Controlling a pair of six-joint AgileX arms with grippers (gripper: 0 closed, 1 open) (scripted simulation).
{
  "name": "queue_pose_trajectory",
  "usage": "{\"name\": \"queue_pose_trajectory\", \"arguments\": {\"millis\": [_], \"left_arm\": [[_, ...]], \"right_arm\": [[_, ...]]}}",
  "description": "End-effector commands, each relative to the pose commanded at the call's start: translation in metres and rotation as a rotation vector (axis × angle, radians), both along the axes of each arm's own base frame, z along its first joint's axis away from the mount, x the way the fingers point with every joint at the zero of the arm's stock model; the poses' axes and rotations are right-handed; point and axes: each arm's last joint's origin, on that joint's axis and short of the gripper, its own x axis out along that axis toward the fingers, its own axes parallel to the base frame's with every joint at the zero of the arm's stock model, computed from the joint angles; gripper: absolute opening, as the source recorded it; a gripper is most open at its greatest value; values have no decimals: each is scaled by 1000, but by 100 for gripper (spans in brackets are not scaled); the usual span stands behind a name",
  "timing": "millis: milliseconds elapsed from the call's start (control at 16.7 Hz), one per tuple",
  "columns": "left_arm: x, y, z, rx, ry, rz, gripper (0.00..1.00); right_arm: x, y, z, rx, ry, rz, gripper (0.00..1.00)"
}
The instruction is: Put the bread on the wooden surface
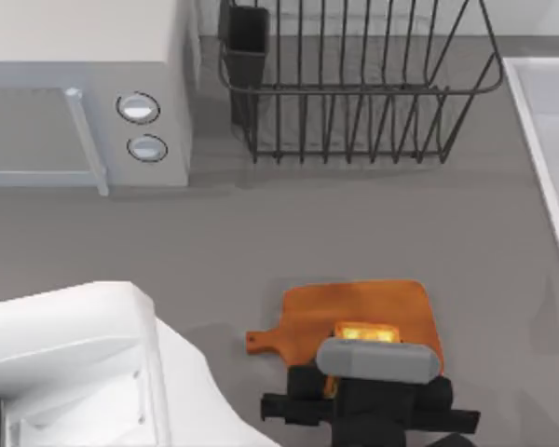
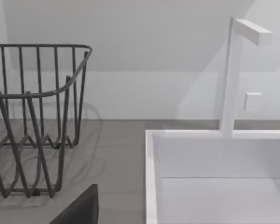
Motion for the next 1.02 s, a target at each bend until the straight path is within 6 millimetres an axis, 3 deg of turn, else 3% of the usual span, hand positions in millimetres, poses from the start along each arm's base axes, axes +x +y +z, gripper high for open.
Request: {"name": "queue_pose_trajectory", "arguments": {"millis": [120, 660, 1020], "left_arm": [[12, 3, 0, -1, -25, 71, 0], [12, 3, 0, -3, -28, 75, 0], [25, -4, 7, -67, -38, 79, 0]], "right_arm": [[0, 0, 0, 0, 0, 0, 100], [0, 0, 0, 0, 0, 0, 100], [0, 0, 0, 0, 0, 0, 100]]}}
